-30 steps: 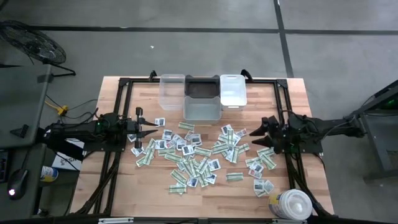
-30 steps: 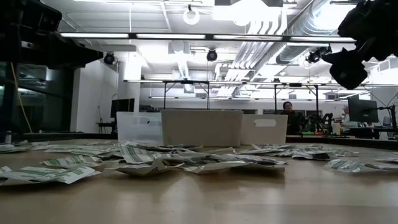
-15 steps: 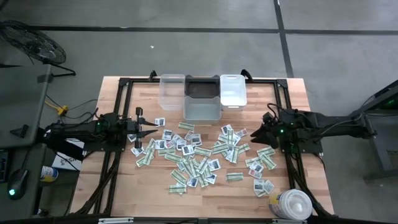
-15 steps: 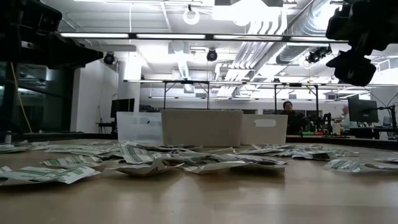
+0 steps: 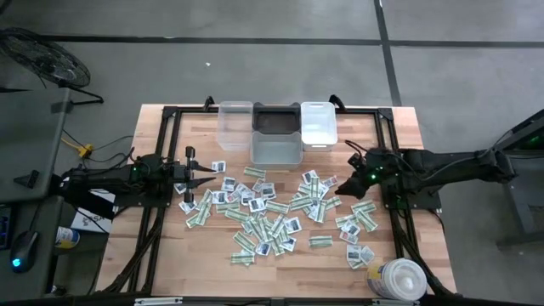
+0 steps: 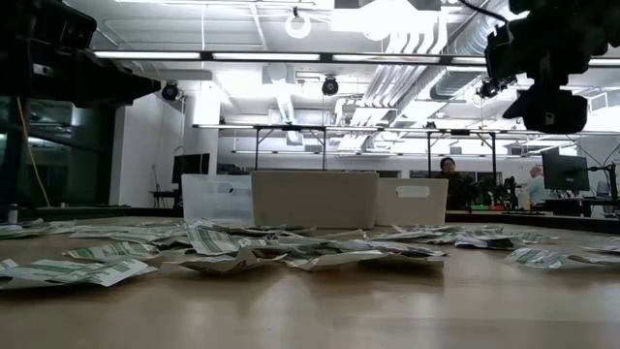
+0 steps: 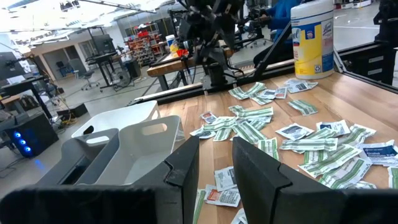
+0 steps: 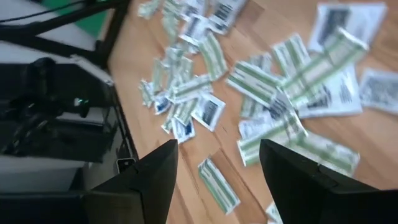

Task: Pick & Place First Aid Supplies
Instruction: Put the bandage pack into the gray bin

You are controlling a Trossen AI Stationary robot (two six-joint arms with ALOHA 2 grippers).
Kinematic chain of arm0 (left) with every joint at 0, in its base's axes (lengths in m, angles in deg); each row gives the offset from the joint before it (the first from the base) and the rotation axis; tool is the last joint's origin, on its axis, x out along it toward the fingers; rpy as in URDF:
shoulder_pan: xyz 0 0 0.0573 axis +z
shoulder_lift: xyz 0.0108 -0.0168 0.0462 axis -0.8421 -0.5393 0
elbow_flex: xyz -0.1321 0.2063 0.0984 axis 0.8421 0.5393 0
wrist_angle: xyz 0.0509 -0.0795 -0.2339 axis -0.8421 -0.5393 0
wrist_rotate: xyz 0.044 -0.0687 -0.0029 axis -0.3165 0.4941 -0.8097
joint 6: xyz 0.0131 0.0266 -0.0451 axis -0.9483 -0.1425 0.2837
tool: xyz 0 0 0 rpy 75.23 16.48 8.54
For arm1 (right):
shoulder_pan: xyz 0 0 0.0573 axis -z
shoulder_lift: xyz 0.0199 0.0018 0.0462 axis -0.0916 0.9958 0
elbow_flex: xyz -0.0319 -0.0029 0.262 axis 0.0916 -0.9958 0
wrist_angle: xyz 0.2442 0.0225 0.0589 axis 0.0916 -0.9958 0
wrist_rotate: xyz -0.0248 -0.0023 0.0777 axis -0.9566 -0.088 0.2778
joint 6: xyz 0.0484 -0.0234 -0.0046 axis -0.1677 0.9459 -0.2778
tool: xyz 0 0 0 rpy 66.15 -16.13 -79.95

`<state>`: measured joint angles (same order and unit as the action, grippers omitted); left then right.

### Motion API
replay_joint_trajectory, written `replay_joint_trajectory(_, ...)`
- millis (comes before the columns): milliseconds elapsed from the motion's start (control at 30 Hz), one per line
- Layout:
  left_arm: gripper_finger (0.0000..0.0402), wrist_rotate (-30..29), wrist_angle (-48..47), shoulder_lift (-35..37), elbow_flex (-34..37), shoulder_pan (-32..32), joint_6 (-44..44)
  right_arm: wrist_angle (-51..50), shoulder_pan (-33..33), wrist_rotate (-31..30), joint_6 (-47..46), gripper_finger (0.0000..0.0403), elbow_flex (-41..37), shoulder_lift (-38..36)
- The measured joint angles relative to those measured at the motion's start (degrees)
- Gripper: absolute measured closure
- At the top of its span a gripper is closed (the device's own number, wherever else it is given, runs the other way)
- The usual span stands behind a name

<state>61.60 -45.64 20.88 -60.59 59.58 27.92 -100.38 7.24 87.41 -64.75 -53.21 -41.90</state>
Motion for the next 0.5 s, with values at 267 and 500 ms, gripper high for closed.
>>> replay_joint_trajectory(267, 0.0305, 0.0, 0.0, 0.0, 0.0, 0.0, 0.0, -10.3, 0.0, -3.5, -10.9, 0.0183, 1.9, 4.7)
replay_joint_trajectory(500, 0.0305, 0.0, 0.0, 0.0, 0.0, 0.0, 0.0, -20.5, 0.0, -5.0, -17.5, 0.0183, 1.9, 5.0)
